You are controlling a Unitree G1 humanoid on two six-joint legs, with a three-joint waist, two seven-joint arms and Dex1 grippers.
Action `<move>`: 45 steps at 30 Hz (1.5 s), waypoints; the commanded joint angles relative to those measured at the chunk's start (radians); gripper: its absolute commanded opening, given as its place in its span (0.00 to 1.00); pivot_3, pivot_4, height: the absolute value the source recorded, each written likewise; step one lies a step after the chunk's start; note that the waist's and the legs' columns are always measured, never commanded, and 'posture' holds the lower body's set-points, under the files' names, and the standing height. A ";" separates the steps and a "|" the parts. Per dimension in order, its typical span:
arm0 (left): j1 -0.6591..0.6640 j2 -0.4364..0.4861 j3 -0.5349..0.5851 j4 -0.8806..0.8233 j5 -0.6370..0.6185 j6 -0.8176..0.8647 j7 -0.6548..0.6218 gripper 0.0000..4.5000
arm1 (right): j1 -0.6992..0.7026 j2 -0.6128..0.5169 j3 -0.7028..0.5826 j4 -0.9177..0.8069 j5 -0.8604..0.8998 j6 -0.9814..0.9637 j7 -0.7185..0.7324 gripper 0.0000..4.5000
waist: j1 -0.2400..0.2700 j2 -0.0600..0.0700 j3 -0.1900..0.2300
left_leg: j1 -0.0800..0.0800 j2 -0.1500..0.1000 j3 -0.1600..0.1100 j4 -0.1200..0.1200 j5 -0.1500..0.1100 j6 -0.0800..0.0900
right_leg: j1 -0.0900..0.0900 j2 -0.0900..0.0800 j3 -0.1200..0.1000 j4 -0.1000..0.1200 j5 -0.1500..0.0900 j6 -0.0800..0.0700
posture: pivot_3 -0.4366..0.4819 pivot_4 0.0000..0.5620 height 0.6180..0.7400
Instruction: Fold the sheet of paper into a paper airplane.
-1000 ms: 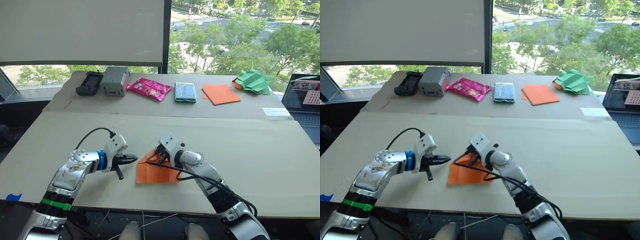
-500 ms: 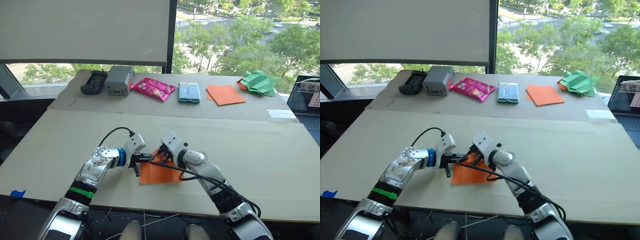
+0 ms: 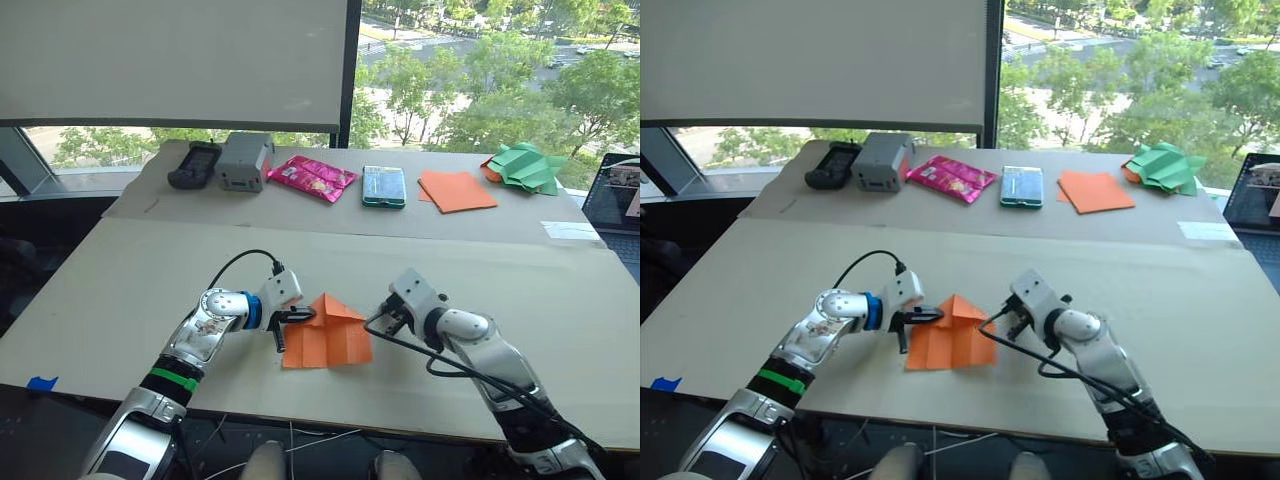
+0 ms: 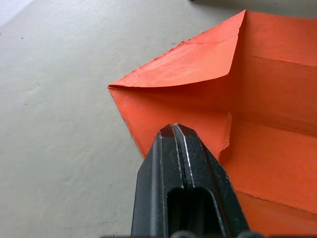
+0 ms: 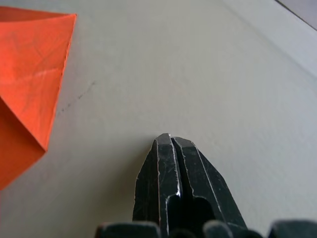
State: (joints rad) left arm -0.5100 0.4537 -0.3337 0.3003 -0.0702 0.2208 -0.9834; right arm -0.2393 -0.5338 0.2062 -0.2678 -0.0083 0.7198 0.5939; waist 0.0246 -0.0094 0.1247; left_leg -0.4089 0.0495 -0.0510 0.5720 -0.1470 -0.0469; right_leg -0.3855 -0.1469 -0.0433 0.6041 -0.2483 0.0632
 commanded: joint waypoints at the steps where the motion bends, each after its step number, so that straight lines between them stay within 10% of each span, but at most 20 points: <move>1: 0.034 -0.002 -0.057 0.078 0.067 0.025 -0.001 0.01 | 0.072 -0.050 0.010 -0.067 0.041 -0.016 0.077 0.00 | 0.000 -0.001 -0.001 | 0.000 0.000 0.000 0.000 0.000 0.000 | 0.000 0.000 0.000 -0.001 0.000 0.000 | 0.48 0.27 0.69; 19: 0.001 0.006 -0.021 0.087 0.071 0.021 -0.010 0.01 | 0.045 0.182 0.000 -0.085 0.229 -0.037 0.075 0.00 | -0.010 0.001 -0.002 | -0.003 0.000 0.000 0.001 0.000 0.000 | 0.000 0.000 -0.001 -0.008 0.000 0.001 | 0.48 0.27 0.69; 45: -0.038 -0.004 0.083 -0.160 -0.066 0.208 -0.033 0.01 | -0.032 0.224 0.074 -0.035 0.201 -0.042 -0.009 0.00 | -0.013 -0.001 0.003 | -0.006 0.000 0.000 0.000 0.003 0.006 | -0.002 0.001 -0.001 -0.007 0.003 0.004 | 0.48 0.27 0.69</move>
State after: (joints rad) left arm -0.5430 0.4455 -0.2611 0.1811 -0.1220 0.4220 -1.0142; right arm -0.2581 -0.3198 0.2795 -0.2838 0.1934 0.6971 0.5888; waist 0.0119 -0.0107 0.1277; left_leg -0.4150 0.0495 -0.0514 0.5722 -0.1435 -0.0413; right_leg -0.3873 -0.1458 -0.0439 0.5971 -0.2455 0.0674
